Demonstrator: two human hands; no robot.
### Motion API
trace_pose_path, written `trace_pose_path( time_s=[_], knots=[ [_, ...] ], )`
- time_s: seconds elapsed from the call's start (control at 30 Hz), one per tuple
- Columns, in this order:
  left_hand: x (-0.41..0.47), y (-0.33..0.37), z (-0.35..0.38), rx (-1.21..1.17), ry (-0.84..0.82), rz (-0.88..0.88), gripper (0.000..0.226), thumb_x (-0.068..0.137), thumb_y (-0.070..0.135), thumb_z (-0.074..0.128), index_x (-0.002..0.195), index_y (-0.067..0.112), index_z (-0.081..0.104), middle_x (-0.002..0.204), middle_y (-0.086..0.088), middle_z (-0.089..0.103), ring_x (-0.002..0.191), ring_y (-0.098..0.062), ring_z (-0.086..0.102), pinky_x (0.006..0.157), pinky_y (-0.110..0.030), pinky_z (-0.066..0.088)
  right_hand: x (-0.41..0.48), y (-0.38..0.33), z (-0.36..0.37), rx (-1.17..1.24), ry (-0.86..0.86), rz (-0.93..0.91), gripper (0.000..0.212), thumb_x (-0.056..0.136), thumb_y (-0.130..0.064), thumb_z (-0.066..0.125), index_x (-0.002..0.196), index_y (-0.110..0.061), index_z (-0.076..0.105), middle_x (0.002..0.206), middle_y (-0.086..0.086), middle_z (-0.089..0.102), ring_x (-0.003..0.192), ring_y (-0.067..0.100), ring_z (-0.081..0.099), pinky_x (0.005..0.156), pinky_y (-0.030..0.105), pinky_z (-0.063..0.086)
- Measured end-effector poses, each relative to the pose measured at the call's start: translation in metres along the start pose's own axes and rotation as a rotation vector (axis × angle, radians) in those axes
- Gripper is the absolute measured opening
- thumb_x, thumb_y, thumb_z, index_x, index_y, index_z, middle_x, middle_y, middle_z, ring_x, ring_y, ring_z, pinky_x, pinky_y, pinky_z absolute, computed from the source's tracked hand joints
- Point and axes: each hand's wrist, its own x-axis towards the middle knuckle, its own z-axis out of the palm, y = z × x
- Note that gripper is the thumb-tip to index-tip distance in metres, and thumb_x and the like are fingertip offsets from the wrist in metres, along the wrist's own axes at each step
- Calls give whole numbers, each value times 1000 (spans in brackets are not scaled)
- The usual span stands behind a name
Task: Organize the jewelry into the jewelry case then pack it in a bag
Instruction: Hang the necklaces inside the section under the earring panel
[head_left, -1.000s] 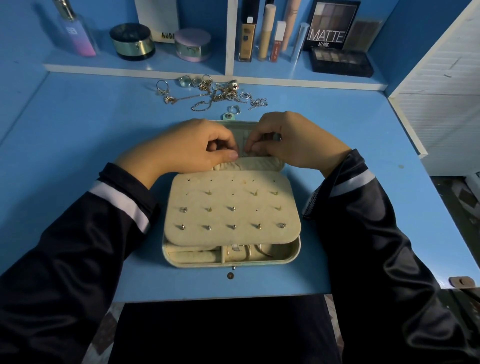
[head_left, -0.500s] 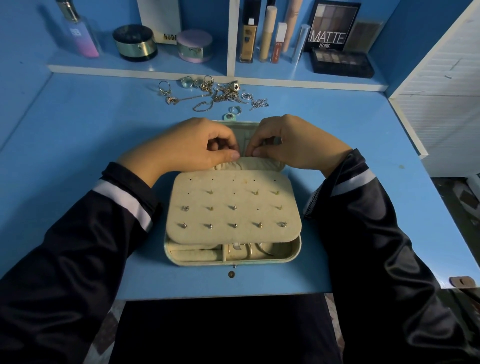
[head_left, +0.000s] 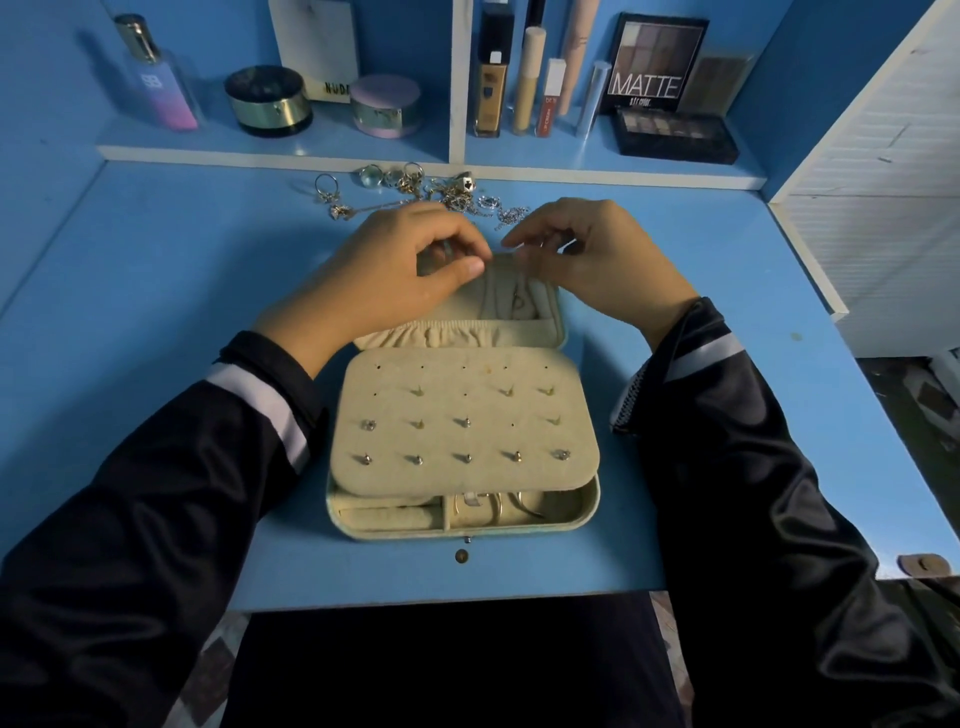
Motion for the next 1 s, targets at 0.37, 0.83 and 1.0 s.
trace_pose_path(
  time_s=[0.37, 0.83, 1.0],
  knots=[
    [57, -42, -7, 177, 6, -49, 21, 94, 28, 64, 113, 23, 70, 113, -2, 62, 101, -14, 57, 90, -32, 46, 51, 40, 13, -14, 213, 160, 10, 87, -13, 66, 93, -14, 74, 85, 1, 68, 64, -4, 51, 63, 4, 39],
    [87, -66, 7, 230, 15, -46, 20, 89, 22, 70, 108, 16, 74, 99, -1, 59, 89, -19, 58, 78, -27, 42, 100, 41, 21, -165, 35, 83, 13, 85, -13, 70, 97, -8, 74, 84, -5, 60, 68, 1, 48, 63, 1, 35],
    [86, -64, 7, 190, 21, -51, 21, 89, 21, 70, 109, 14, 73, 99, -1, 59, 88, -16, 57, 77, -22, 40, 99, 40, 15, -120, -27, 143, 7, 85, -14, 71, 91, -12, 67, 77, -10, 56, 68, -3, 48, 59, 1, 36]
  ],
)
